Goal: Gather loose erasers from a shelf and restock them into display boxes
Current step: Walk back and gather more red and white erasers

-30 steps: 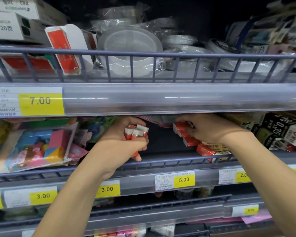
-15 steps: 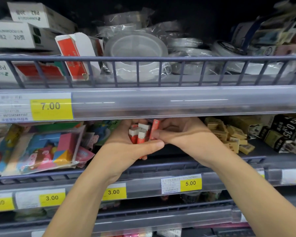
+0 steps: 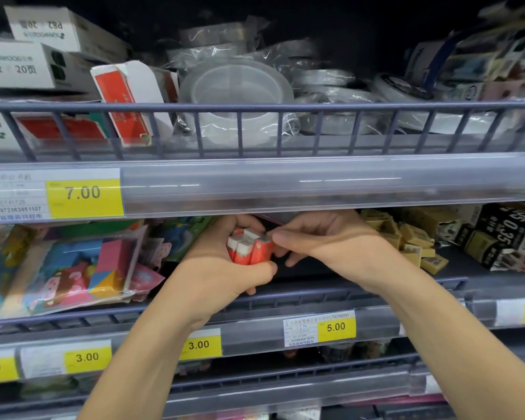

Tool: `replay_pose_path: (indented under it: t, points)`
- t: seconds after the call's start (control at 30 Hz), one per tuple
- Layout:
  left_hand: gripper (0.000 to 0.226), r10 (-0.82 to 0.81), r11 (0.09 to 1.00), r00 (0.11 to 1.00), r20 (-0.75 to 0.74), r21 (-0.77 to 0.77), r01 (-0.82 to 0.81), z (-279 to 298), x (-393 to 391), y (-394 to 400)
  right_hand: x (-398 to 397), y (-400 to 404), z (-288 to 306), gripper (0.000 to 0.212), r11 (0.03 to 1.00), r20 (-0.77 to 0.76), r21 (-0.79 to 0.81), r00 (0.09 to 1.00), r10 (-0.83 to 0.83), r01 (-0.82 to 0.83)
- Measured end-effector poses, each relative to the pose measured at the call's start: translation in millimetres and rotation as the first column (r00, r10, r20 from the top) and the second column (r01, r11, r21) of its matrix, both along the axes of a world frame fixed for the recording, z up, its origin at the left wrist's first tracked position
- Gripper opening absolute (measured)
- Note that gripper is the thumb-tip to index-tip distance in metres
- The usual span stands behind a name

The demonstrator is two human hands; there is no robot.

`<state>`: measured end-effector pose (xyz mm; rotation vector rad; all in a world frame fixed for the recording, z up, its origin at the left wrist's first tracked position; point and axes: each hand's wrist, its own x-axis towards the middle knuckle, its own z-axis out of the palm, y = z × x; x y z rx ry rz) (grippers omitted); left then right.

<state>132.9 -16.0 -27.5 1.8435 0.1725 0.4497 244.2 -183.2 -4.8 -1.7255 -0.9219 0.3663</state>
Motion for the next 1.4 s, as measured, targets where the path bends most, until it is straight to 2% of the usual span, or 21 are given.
replay_pose_path:
  t: [0.07, 0.13, 0.17, 0.2, 0.23, 0.27, 0.33, 0.7, 0.9, 1.0, 1.07, 1.17, 1.27, 1.33, 1.4]
  points:
    - [0.043, -0.011, 0.999, 1.000, -0.016, 0.040, 0.012, -0.3, -0.3, 2.5, 11.1, -10.5, 6.9, 0.002, 0.977, 0.178, -0.150, 0.976, -0.125, 0.152]
    - [0.043, -0.007, 0.999, 1.000, -0.031, 0.053, 0.008, -0.6, -0.3, 3.6, 29.5, -26.1, 10.3, 0.023, 0.867, 0.448, -0.326, 0.869, -0.210, 0.377]
    - [0.043, 0.001, 0.999, 0.999, -0.035, 0.047, 0.001, -0.7, 0.1, 3.4, 36.6, -33.1, 11.9, 0.028, 0.794, 0.579, -0.368, 0.788, -0.211, 0.483]
    - [0.042, 0.009, 0.999, 0.999, -0.035, 0.037, -0.008, -0.8, 1.0, 3.2, 44.1, -38.7, 10.5, 0.015, 0.754, 0.650, -0.402, 0.742, -0.164, 0.519]
    - [0.042, 0.016, 0.999, 0.999, -0.035, 0.029, -0.015, -1.1, 2.0, 3.0, 47.9, -42.4, 10.5, 0.014, 0.731, 0.679, -0.446, 0.728, -0.101, 0.517]
    - [0.042, 0.020, 1.000, 0.999, -0.036, 0.023, -0.019, -1.7, 3.2, 3.0, 53.1, -44.1, 8.2, 0.029, 0.712, 0.673, -0.506, 0.739, -0.028, 0.487]
    - [0.043, 0.017, 1.000, 0.999, -0.043, 0.012, -0.017, -2.6, 5.4, 3.4, 58.8, -44.8, 5.3, 0.041, 0.694, 0.649, -0.559, 0.761, 0.026, 0.453]
    - [0.067, 0.029, 0.999, 0.998, -0.048, -0.036, -0.031, -3.8, 4.3, 1.9, 68.5, -40.5, -0.4, 0.038, 0.684, 0.674, -0.592, 0.727, 0.131, 0.426]
    - [0.056, 0.023, 1.000, 0.998, -0.063, -0.012, -0.024, -2.2, 2.3, 1.4, 66.9, -40.2, -0.9, 0.034, 0.713, 0.696, -0.557, 0.708, 0.121, 0.426]
    - [0.049, 0.013, 1.000, 0.999, -0.046, -0.015, -0.014, -3.2, 2.7, 2.3, 59.3, -39.6, 2.6, 0.027, 0.717, 0.674, -0.555, 0.733, 0.089, 0.423]
    - [0.048, -0.007, 0.999, 0.999, -0.039, -0.038, 0.006, -4.2, 2.8, 3.1, 49.0, -37.7, 5.4, 0.014, 0.755, 0.657, -0.482, 0.753, -0.023, 0.444]
    - [0.047, -0.031, 0.996, 0.999, -0.010, -0.082, 0.030, -6.2, 2.7, 4.1, 28.9, -31.1, 9.7, 0.025, 0.867, 0.447, -0.324, 0.869, -0.211, 0.378]
    - [0.048, -0.046, 0.996, 0.999, 0.026, -0.069, 0.048, -4.8, 2.1, 3.2, 8.0, -19.9, 11.8, 0.008, 0.970, 0.193, -0.160, 0.970, -0.149, 0.181]
    - [0.050, -0.048, 0.998, 0.998, 0.032, -0.034, 0.049, -3.0, 1.2, 3.1, 1.1, -13.1, 11.4, 0.012, 0.997, 0.066, -0.060, 0.997, -0.035, 0.039]
    - [0.051, -0.055, 0.998, 0.998, 0.029, -0.016, 0.056, -2.1, 0.0, 4.0, -1.4, -5.7, 8.8, 0.019, 1.000, 0.036, -0.014, 0.999, 0.017, -0.017]
